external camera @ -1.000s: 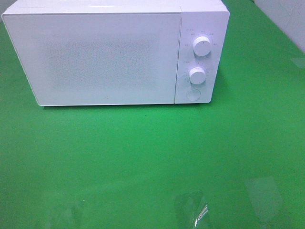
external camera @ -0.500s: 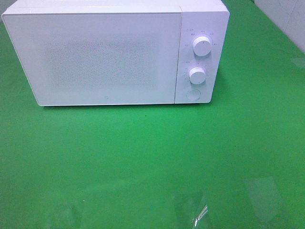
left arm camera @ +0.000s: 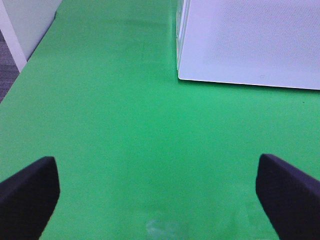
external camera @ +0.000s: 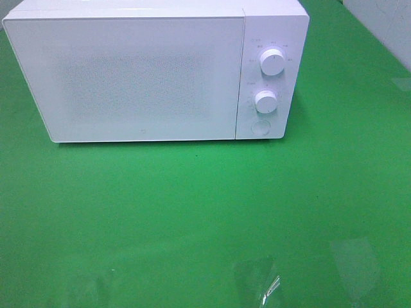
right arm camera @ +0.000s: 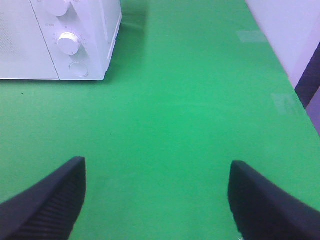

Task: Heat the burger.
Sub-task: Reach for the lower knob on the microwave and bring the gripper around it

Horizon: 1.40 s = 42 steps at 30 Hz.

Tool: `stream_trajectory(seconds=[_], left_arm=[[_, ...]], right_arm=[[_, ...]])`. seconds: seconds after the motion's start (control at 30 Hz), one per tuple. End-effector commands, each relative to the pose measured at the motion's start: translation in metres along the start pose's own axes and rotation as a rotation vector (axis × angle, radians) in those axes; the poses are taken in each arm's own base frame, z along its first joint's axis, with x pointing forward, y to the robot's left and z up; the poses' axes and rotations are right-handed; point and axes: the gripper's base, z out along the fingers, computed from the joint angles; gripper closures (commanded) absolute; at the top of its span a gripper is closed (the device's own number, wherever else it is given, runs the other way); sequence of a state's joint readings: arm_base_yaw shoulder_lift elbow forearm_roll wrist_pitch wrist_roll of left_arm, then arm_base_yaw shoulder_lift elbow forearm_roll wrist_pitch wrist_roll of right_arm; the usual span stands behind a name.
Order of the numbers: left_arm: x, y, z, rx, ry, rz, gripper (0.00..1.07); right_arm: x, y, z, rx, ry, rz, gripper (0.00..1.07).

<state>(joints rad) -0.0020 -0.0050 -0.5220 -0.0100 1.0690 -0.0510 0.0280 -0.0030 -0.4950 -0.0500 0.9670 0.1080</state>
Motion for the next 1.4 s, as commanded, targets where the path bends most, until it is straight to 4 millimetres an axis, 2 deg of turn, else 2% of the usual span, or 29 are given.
stream_trajectory(seconds=[0.03, 0.57, 0.9, 0.97, 1.2, 1.4], left_arm=[[0.002, 0.000, -0.002, 0.000, -0.017, 0.002, 0.06], [0.002, 0.000, -0.002, 0.000, -0.017, 0.002, 0.06], [0.002, 0.000, -0.002, 0.000, -0.017, 0.002, 0.06], [0.002, 0.000, -0.002, 0.000, -0.017, 0.002, 0.06], [0.002, 0.000, -0.002, 0.000, -0.017, 0.002, 0.06], [0.002, 0.000, -0.002, 0.000, -0.017, 0.002, 0.06]], right_arm=[[0.002, 0.000, -0.003, -0.004, -0.032, -0.006, 0.32], [0.001, 0.000, -0.004, -0.007, -0.035, -0.007, 0.32], [-0.016, 0.003, -0.003, -0.024, -0.119, -0.002, 0.32], [-0.022, 0.004, 0.005, -0.035, -0.156, 0.002, 0.32], [-0.023, 0.005, 0.020, -0.041, -0.204, 0.001, 0.32], [-0.015, 0.005, 0.039, -0.050, -0.288, 0.000, 0.32]])
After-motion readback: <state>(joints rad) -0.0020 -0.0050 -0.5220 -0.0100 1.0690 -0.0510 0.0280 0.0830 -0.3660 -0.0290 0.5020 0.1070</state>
